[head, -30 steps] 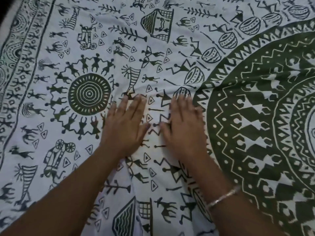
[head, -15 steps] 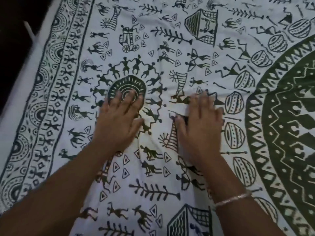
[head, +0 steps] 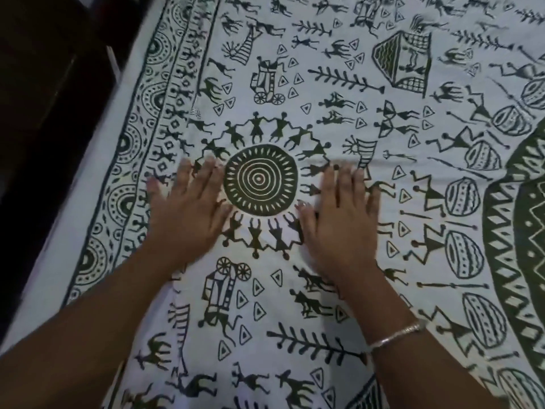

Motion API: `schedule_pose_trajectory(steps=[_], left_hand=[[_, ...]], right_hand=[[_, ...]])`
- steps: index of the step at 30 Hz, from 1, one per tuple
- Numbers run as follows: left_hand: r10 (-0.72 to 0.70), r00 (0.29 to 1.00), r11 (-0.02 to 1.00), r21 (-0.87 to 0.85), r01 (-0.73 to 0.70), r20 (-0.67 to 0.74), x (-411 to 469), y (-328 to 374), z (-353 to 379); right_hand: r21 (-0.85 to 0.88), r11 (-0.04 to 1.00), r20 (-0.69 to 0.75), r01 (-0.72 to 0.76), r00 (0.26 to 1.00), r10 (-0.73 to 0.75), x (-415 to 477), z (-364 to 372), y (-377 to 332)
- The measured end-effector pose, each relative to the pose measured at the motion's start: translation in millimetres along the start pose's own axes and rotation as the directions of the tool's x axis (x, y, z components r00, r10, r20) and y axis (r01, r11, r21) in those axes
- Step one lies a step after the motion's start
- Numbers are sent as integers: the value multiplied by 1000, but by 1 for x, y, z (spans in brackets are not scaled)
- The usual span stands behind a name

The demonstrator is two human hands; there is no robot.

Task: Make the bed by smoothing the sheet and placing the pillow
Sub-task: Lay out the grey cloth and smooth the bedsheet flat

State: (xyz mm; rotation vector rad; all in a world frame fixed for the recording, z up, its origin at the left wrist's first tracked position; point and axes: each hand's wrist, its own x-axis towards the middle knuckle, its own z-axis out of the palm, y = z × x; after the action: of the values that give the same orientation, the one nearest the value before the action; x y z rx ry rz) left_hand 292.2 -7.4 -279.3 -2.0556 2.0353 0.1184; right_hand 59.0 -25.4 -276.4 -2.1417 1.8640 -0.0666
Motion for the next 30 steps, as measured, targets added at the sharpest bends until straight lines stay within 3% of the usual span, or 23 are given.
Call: schedule_pose_trajectory(steps=[3, 7, 8, 11, 14, 19, 22, 25, 30], left_hand=[[-94, 995, 996, 3, 94, -30, 4, -14, -11], [224, 975, 974, 28, -223, -15, -13, 10, -9], [234, 972, 972, 25, -234, 12, -17, 5, -5], [56, 998, 998, -7, -56, 40, -16, -31, 1], [-80, 997, 996, -48, 81, 20, -15, -48, -6], [115, 992, 991, -80, -110, 60, -26, -34, -8], [143, 988, 985, -101, -137, 54, -27, -55, 0], [63, 998, 996, -70, -61, 19, -31, -80, 1], [-113, 994, 987, -115, 113, 1, -31, -97, 1]], right_hand=[[-61, 997, -17, -38, 999, 37, 0, 8, -12], [-62, 996, 19, 68, 998, -67, 4, 16, -53], [-56, 991, 33, 118, 993, -117, 4, 17, -62], [-25, 982, 54, 189, 981, -188, 5, 16, -68], [-64, 993, 27, 100, 995, -99, 0, 17, -60], [-75, 996, 22, 47, 999, -45, -1, 22, -81], [-52, 981, 100, 185, 979, -180, -1, 21, -107], [15, 922, 156, 387, 910, -385, 3, 15, -123], [-54, 979, 31, 196, 980, -194, 9, 26, -117]])
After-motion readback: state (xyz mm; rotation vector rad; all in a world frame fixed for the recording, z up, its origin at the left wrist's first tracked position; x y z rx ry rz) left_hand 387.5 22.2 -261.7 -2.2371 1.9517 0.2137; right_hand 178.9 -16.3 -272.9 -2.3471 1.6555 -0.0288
